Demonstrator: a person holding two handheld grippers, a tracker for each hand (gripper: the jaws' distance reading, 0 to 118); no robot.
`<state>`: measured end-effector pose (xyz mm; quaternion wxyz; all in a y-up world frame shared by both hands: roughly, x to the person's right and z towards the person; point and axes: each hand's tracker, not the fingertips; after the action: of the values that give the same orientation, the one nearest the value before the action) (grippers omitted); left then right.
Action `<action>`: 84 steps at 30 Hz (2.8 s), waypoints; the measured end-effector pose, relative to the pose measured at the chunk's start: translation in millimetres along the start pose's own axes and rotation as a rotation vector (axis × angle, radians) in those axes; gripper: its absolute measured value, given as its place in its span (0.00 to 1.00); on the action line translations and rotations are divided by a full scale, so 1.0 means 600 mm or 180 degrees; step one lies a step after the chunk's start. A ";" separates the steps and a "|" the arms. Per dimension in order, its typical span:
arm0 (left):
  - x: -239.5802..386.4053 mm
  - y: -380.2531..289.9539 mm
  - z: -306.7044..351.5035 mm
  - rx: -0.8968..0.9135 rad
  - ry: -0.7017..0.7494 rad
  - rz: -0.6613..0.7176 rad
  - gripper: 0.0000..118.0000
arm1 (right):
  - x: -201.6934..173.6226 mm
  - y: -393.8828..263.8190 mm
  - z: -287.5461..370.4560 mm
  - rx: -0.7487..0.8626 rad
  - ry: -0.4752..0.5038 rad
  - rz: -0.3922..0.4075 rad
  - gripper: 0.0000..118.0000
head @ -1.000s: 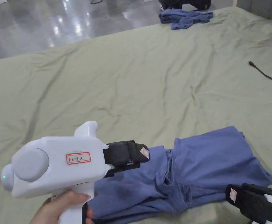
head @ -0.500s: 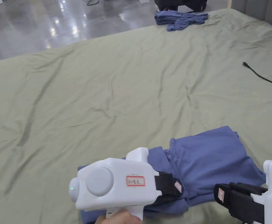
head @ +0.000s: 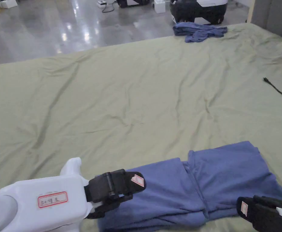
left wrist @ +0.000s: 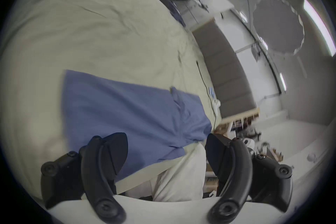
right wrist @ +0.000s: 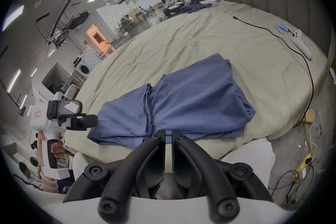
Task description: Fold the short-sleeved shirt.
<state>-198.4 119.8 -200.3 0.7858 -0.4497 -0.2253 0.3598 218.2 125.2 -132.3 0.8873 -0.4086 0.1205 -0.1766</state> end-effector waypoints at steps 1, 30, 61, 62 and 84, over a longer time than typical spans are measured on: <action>-0.020 -0.001 0.021 0.0092 0.0067 0.0096 0.85 | -0.006 0.001 -0.003 -0.0014 0.0011 0.0030 0.07; -0.217 0.004 0.093 0.0081 -0.0093 0.0954 0.12 | -0.097 0.010 -0.064 -0.0288 0.0195 0.0318 0.08; 0.137 0.023 -0.078 -0.0571 0.0504 -0.1030 0.46 | 0.068 -0.022 -0.021 -0.0047 0.0075 -0.0287 0.08; 0.134 0.016 -0.102 -0.0701 0.0553 -0.0983 0.72 | 0.073 -0.024 -0.017 -0.0041 0.0062 -0.0320 0.08; 0.083 -0.032 -0.181 -0.0688 0.0959 -0.0840 0.03 | 0.083 -0.030 -0.008 -0.0033 -0.0068 -0.0369 0.08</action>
<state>-86.0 92.6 -235.8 0.7981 -0.5466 -0.1995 0.1564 258.2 90.4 -125.0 0.8747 -0.4213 0.0880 -0.2227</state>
